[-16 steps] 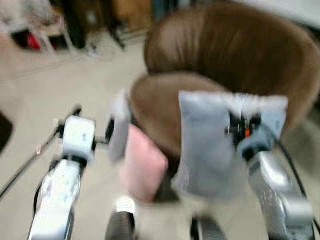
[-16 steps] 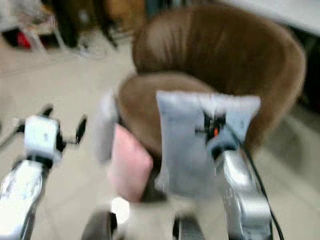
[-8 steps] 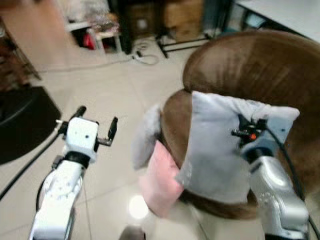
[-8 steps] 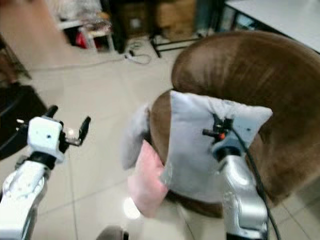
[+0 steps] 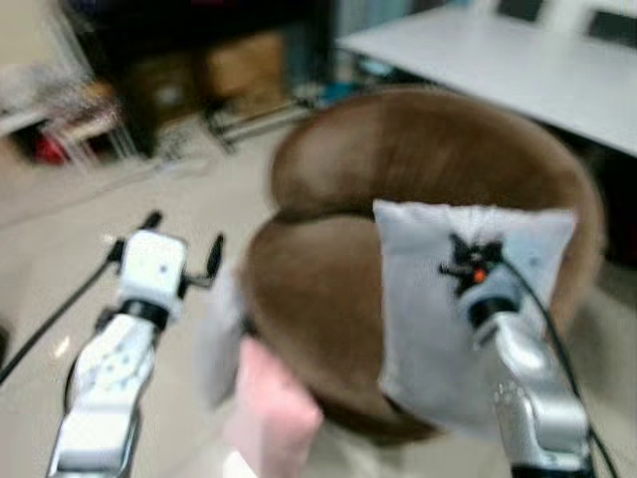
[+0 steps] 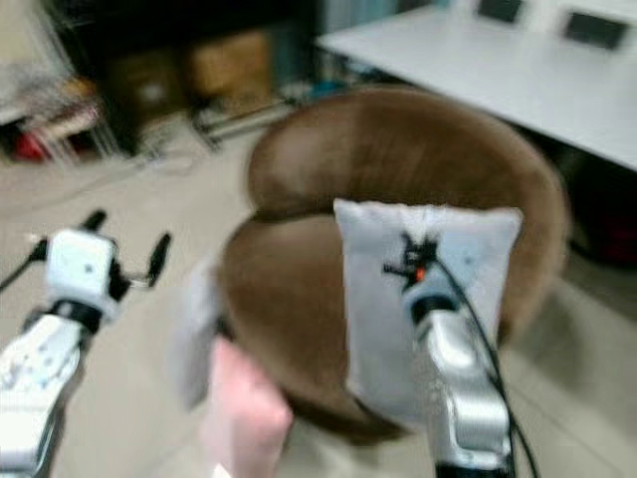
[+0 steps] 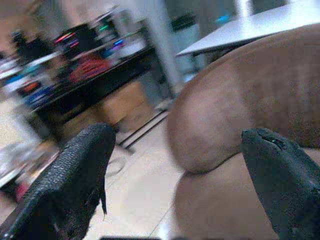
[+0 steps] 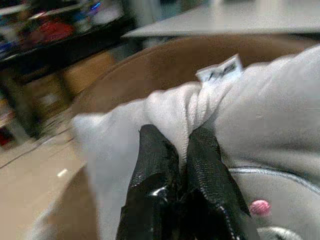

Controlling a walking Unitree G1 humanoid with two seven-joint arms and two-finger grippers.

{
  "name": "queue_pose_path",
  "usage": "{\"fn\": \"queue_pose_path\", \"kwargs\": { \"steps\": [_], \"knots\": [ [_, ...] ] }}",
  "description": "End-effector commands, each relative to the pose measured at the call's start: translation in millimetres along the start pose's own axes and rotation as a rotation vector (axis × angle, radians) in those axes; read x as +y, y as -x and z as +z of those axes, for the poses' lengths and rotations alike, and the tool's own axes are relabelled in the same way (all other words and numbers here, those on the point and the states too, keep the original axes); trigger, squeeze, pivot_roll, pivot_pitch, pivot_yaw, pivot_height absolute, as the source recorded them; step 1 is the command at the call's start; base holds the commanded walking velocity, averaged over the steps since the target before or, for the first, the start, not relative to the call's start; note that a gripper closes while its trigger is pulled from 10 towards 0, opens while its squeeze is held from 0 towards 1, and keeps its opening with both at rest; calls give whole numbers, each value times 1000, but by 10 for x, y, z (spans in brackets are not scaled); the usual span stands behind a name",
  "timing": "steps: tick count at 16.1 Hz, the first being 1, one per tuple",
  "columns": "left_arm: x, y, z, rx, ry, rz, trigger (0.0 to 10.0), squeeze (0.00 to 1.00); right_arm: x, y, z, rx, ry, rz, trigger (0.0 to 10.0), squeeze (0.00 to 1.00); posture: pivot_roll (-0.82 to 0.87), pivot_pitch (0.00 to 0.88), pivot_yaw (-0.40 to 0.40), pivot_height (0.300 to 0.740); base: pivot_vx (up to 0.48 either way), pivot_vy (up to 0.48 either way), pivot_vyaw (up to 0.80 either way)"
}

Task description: Move the pillow to the sofa from floor

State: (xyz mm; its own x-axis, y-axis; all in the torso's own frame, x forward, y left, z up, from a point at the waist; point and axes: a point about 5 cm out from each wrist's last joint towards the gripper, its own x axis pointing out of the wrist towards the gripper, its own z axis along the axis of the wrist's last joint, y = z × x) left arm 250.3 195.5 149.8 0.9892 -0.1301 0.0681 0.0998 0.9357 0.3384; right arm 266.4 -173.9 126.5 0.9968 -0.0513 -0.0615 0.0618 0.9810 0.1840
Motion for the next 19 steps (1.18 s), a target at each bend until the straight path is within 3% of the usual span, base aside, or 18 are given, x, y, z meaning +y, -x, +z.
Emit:
{"fn": "queue_pose_path", "kwargs": {
  "steps": [1,7,10,14,16,19],
  "knots": [
    [-60,-17,30,-14,7,-25,10000,0,-7,-10,83,-47,12,30,10000,0,-13,0,47,740,364,0,0],
    [-44,26,14,-7,-5,-8,10000,0,85,-90,83,-44,57,102,10000,0,1,0,29,740,343,0,0],
    [-91,85,-24,17,-7,-72,10000,0,215,-150,47,-6,119,234,10000,0,4,0,24,740,0,0,0],
    [-123,188,-94,71,-22,-148,10000,0,431,-307,39,25,139,293,10000,0,13,0,12,740,0,0,0],
    [-144,236,-118,94,-29,-190,10000,0,540,-405,31,45,104,291,10000,0,14,0,8,740,0,0,0],
    [-164,332,-145,120,-41,-272,10000,0,689,-723,-20,121,28,161,10000,0,18,0,-6,740,0,0,0]
  ]
}}
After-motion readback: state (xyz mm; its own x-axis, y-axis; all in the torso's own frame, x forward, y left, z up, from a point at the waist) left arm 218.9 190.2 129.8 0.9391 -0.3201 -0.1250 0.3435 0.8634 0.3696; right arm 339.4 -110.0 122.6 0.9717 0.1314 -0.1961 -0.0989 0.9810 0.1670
